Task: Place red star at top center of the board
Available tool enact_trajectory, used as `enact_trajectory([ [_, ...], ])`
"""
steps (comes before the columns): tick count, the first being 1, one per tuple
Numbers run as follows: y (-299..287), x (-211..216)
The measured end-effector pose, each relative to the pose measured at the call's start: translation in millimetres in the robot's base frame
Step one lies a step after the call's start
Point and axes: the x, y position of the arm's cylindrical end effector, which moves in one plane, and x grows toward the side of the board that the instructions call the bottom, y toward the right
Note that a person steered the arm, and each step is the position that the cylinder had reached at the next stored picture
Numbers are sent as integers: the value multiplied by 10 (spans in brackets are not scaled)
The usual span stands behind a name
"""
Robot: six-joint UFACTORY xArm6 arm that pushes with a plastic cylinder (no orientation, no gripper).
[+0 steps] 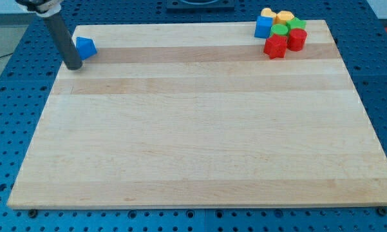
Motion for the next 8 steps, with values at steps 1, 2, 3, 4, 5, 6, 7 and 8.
enact_trajectory([
  [1, -11, -249],
  [2, -11, -457],
  [3, -19, -651],
  [4, -228, -529],
  [5, -333, 14],
  [6, -333, 19],
  [7, 5, 208],
  [8, 414, 599],
])
